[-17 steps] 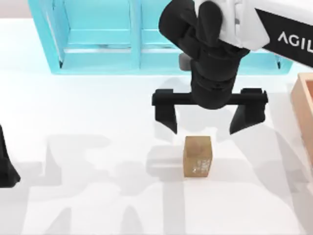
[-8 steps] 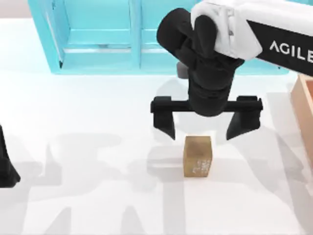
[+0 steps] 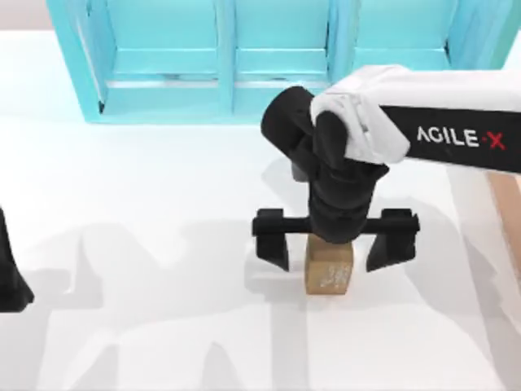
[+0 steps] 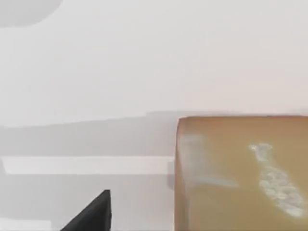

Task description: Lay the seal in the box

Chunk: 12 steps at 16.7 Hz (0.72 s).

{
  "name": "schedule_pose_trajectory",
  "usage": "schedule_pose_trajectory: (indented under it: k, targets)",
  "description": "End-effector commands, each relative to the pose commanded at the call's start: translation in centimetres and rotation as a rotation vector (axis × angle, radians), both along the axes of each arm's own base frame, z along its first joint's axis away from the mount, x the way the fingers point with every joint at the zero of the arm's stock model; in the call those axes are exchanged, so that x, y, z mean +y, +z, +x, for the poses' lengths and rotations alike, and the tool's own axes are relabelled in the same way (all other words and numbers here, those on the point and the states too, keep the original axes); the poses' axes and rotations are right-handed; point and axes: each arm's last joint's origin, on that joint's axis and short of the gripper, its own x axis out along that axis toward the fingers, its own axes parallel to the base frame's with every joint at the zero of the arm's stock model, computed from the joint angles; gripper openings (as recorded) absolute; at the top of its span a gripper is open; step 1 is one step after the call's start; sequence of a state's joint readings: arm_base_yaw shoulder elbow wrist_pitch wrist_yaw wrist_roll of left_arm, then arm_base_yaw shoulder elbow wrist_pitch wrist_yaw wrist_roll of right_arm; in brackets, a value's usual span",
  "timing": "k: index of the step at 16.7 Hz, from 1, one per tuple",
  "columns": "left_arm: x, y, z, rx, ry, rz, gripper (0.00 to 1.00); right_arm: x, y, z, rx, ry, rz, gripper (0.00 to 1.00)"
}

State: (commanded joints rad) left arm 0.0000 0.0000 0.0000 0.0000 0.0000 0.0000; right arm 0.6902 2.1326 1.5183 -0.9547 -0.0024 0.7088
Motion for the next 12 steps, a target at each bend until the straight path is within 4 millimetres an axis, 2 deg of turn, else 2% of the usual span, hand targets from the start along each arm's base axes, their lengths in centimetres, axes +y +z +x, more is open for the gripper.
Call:
schedule_pose_trajectory:
  k: [3, 12]
  targets:
    - [0.00, 0.00, 0.00, 0.000, 0.000, 0.000, 1.00, 0.00, -0.01, 0.00, 0.000, 0.000, 0.000, 1.00]
    - [0.00, 0.00, 0.00, 0.000, 0.000, 0.000, 1.00, 0.00, -0.01, 0.00, 0.000, 0.000, 0.000, 0.32]
